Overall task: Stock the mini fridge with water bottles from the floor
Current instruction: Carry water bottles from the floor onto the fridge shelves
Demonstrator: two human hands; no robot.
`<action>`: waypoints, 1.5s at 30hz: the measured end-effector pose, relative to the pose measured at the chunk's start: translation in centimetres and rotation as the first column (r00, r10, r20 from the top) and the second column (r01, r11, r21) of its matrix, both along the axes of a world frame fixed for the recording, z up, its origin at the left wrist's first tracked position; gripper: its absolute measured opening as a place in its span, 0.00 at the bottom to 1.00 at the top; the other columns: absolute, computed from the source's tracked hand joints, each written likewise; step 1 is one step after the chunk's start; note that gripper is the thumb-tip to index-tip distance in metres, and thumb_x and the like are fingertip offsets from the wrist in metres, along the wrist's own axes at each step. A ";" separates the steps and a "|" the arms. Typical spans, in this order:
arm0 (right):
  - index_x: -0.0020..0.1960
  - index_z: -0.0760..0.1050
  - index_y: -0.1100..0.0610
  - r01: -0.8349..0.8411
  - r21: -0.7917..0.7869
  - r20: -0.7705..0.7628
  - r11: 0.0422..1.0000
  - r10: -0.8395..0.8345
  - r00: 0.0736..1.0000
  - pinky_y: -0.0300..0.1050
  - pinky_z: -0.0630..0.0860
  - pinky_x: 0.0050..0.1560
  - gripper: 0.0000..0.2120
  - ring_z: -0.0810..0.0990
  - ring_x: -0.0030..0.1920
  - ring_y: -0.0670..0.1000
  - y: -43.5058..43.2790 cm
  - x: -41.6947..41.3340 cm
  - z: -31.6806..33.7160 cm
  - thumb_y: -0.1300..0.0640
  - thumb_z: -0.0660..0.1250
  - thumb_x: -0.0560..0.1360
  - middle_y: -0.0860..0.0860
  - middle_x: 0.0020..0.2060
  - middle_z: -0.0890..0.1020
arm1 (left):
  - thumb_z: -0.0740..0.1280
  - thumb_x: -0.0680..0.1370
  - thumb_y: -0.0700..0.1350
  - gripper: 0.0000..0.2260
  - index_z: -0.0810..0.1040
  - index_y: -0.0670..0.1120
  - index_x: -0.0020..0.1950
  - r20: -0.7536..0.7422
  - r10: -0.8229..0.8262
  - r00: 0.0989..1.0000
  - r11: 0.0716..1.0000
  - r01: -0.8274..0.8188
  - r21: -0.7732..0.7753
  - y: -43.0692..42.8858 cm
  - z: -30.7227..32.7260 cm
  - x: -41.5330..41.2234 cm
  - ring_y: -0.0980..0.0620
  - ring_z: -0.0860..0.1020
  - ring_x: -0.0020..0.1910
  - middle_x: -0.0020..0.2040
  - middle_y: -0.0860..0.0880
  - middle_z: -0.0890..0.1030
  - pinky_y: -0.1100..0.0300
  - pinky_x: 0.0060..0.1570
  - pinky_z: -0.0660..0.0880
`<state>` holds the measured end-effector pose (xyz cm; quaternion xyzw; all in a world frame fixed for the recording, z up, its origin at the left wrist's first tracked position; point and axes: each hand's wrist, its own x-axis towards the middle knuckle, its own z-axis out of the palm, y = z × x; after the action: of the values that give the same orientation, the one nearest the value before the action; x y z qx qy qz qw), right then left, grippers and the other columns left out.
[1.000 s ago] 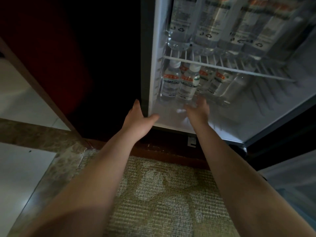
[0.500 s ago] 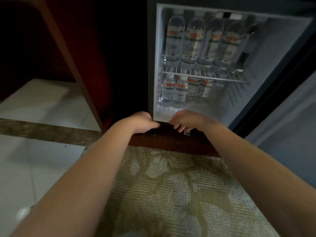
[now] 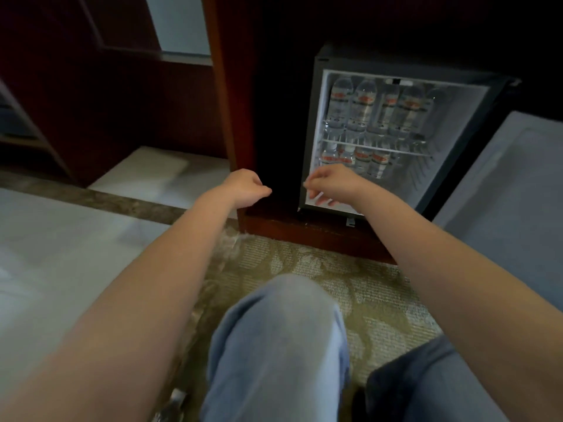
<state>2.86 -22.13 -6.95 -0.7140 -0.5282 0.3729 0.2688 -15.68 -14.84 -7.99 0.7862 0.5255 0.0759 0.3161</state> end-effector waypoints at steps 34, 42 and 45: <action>0.64 0.73 0.56 -0.601 -0.580 0.307 0.550 0.831 0.465 0.48 0.72 0.55 0.16 0.75 0.58 0.55 -3.1 -26.6 -18.9 0.50 0.62 0.79 0.55 0.61 0.76 | 0.70 0.67 0.59 0.34 0.67 0.48 0.69 -0.359 0.499 0.789 0.576 -0.611 -0.543 -16.7 -33.1 -25.6 0.40 0.71 0.63 0.66 0.43 0.72 0.45 0.63 0.70; 0.63 0.73 0.55 -0.545 -0.621 0.288 0.563 0.811 0.509 0.47 0.73 0.56 0.17 0.76 0.57 0.56 -2.9 -25.0 -21.0 0.48 0.63 0.78 0.55 0.58 0.77 | 0.71 0.72 0.53 0.31 0.65 0.45 0.70 -0.499 0.473 0.726 0.563 -0.685 -0.462 -18.8 -36.6 -24.1 0.39 0.66 0.65 0.68 0.42 0.63 0.43 0.65 0.66; 0.64 0.72 0.55 -0.553 -0.633 0.267 0.541 0.824 0.501 0.48 0.73 0.56 0.18 0.75 0.58 0.56 -3.0 -25.3 -20.9 0.48 0.62 0.78 0.54 0.59 0.76 | 0.69 0.74 0.52 0.28 0.64 0.45 0.70 -0.522 0.478 0.706 0.606 -0.695 -0.386 -18.9 -37.1 -23.6 0.39 0.65 0.66 0.67 0.42 0.65 0.43 0.64 0.65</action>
<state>-22.44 -25.17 -27.89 -0.5449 -0.7201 0.3487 -0.2509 -39.29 -33.75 -45.10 0.4354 0.8049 -0.1273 0.3826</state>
